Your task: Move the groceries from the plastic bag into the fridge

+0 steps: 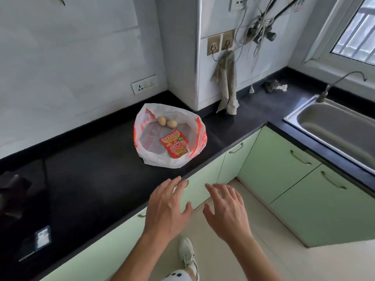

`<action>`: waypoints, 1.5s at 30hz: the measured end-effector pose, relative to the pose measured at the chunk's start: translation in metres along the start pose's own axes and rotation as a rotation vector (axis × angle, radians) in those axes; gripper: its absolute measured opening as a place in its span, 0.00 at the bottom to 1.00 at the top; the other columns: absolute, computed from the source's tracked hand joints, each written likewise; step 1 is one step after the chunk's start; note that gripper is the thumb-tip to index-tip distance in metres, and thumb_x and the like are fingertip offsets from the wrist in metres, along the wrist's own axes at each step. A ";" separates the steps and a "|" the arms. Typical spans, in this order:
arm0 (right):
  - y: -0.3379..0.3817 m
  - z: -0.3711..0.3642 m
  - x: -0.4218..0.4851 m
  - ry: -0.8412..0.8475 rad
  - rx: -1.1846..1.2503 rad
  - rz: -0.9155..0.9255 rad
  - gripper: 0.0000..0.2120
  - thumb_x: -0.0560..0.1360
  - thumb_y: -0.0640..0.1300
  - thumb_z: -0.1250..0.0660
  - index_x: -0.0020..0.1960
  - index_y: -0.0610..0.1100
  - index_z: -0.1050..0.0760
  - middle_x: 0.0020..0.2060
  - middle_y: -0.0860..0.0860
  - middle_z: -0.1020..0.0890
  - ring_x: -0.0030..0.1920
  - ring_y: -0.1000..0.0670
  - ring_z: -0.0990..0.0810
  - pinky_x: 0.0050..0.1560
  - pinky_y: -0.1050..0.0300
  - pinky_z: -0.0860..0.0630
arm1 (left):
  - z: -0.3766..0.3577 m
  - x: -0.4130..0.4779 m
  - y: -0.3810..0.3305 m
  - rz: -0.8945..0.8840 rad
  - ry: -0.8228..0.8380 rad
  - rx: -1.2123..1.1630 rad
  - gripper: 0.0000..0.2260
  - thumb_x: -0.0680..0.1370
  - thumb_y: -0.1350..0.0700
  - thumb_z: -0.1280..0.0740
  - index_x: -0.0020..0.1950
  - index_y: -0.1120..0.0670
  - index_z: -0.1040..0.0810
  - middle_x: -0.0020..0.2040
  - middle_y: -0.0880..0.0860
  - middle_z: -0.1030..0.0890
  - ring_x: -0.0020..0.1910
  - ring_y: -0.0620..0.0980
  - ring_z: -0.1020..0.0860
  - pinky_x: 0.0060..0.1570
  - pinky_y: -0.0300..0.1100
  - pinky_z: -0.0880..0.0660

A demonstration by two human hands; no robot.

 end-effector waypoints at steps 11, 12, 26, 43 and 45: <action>0.009 -0.031 0.154 0.053 -0.064 0.148 0.26 0.70 0.51 0.26 0.67 0.46 0.25 0.58 0.46 0.18 0.59 0.43 0.19 0.57 0.46 0.20 | 0.000 0.137 0.059 0.062 -0.011 0.002 0.28 0.74 0.44 0.29 0.72 0.52 0.28 0.69 0.50 0.23 0.69 0.51 0.26 0.66 0.50 0.25; 0.011 -0.033 0.163 0.060 -0.065 0.166 0.26 0.70 0.51 0.27 0.67 0.46 0.25 0.58 0.47 0.18 0.59 0.43 0.20 0.57 0.46 0.20 | -0.001 0.145 0.063 0.069 -0.004 -0.001 0.29 0.73 0.45 0.28 0.72 0.52 0.27 0.68 0.51 0.23 0.68 0.51 0.25 0.64 0.50 0.24; -0.013 -0.112 0.284 0.290 0.009 0.350 0.21 0.73 0.49 0.29 0.65 0.47 0.24 0.58 0.49 0.18 0.58 0.44 0.20 0.56 0.46 0.20 | -0.072 0.221 0.108 0.350 0.069 -0.092 0.29 0.79 0.40 0.36 0.76 0.50 0.35 0.71 0.48 0.27 0.71 0.47 0.31 0.70 0.43 0.32; -0.040 -0.200 0.328 0.545 -0.154 0.552 0.18 0.79 0.57 0.36 0.64 0.48 0.25 0.60 0.50 0.24 0.58 0.44 0.27 0.59 0.43 0.22 | -0.139 0.269 0.132 0.939 -0.057 -0.262 0.30 0.71 0.39 0.27 0.68 0.50 0.30 0.63 0.50 0.27 0.63 0.47 0.27 0.62 0.41 0.28; -0.040 -0.198 0.332 0.508 -0.089 0.481 0.18 0.79 0.56 0.36 0.64 0.48 0.26 0.59 0.51 0.24 0.56 0.46 0.26 0.57 0.45 0.21 | -0.143 0.270 0.135 1.006 -0.112 -0.343 0.31 0.70 0.39 0.26 0.67 0.51 0.30 0.62 0.49 0.25 0.62 0.47 0.26 0.61 0.43 0.26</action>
Point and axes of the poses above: each hand's wrist, its own x-axis towards the middle knuckle, its own z-axis out of the back of the hand, y = z × x, the point moved 7 cm from there along x, towards the middle knuckle
